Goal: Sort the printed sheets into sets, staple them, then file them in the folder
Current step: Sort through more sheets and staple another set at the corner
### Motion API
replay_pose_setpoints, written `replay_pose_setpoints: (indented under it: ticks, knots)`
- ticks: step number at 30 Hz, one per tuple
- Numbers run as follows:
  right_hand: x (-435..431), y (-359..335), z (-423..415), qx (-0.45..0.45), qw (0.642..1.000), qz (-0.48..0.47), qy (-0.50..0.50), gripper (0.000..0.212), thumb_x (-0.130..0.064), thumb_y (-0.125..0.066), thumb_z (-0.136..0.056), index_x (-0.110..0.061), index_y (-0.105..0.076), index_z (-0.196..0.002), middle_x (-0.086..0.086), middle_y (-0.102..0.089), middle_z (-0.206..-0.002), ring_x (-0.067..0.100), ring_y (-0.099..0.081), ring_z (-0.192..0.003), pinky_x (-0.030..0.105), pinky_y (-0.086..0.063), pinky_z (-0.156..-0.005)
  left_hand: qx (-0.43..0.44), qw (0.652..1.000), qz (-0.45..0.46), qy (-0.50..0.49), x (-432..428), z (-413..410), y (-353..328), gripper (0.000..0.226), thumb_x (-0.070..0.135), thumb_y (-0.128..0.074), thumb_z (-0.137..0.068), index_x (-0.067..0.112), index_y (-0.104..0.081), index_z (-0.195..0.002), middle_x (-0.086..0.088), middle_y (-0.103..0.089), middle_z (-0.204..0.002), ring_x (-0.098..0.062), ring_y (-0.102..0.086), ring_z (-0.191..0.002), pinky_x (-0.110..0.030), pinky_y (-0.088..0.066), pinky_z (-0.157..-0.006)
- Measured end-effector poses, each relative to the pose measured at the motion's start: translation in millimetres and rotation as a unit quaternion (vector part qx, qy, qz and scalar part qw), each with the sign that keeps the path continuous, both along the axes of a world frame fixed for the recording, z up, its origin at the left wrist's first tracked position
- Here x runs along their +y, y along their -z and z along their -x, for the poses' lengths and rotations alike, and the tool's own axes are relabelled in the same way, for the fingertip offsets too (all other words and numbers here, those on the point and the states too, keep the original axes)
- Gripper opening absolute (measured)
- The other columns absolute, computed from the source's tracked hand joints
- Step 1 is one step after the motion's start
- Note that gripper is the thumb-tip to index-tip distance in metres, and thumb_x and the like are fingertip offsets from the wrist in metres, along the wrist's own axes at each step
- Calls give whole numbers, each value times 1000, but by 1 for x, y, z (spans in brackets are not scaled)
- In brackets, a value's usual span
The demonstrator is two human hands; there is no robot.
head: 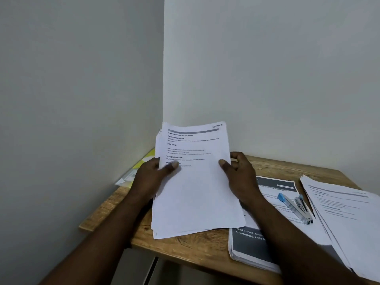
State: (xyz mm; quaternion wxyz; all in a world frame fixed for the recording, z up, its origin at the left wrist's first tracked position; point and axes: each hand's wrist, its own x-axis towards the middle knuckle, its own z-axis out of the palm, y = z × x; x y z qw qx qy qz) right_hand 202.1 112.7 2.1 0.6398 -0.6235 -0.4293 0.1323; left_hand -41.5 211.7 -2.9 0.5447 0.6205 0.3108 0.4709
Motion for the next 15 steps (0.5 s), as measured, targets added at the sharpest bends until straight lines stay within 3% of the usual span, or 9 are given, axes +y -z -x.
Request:
replay_pose_setpoints:
  ticks: [2, 4, 5, 7, 9, 12, 15]
  knots:
    - [1, 2, 3, -10, 999, 3, -30, 15, -32, -76, -98, -32, -67, -110, -4, -81, -96, 14, -77, -86, 38, -62, -76, 1, 1000, -7, -22, 3, -2, 2, 22, 19, -86, -86, 18, -82, -107, -2, -81, -108, -32, -77, -104, -51, -59, -98]
    - [3, 4, 2, -2, 999, -11, -38, 6, -37, -70, -101, -31, -73, -103, -3, -80, -94, 10, -70, -83, 32, -55, -73, -44, 999, 23, -14, 6, -3, 3, 21, -3, -73, -92, 8, -77, -110, -8, -81, -108, -35, -76, -106, -48, -60, -96]
    - [2, 3, 3, 26, 999, -23, -38, 14, -38, -65, -104, -31, -76, -98, -5, -78, -91, 10, -67, -82, 30, -52, -71, -77, 996, 40, 3, 6, -3, 2, 24, -9, -66, -94, 4, -74, -112, -9, -80, -110, -31, -76, -105, -43, -60, -92]
    - [-1, -2, 0, 108, 993, -34, -32, 36, -51, -58, -105, -24, -79, -92, -6, -76, -86, 11, -65, -75, 28, -49, -64, -114, 992, 49, 25, 7, -2, 0, 32, -15, -59, -95, 1, -70, -120, -6, -79, -114, -20, -77, -103, -27, -60, -85]
    - [-1, -5, -9, 138, 990, -24, -22, 47, -63, -57, -101, -23, -81, -93, -6, -79, -100, 16, -71, -89, 38, -57, -75, -124, 991, 38, 44, 8, -1, 1, 38, -14, -57, -96, 1, -66, -129, -5, -77, -122, -15, -75, -109, -19, -58, -82]
    - [-4, -3, -19, 113, 993, -22, -40, 20, -44, -76, -85, -31, -80, -100, -4, -78, -115, 31, -72, -115, 56, -57, -103, -137, 988, 41, 66, 8, 0, 0, 42, -14, -53, -97, 2, -62, -136, -4, -74, -129, -13, -73, -115, -17, -57, -84]
    - [-10, -2, -18, 121, 988, -10, -97, 24, -21, -84, -86, -28, -76, -108, 4, -78, -108, 35, -72, -106, 52, -57, -98, -132, 986, 57, 83, 4, 1, -1, 38, -11, -54, -99, 6, -64, -131, 0, -77, -122, -12, -74, -110, -19, -59, -80]
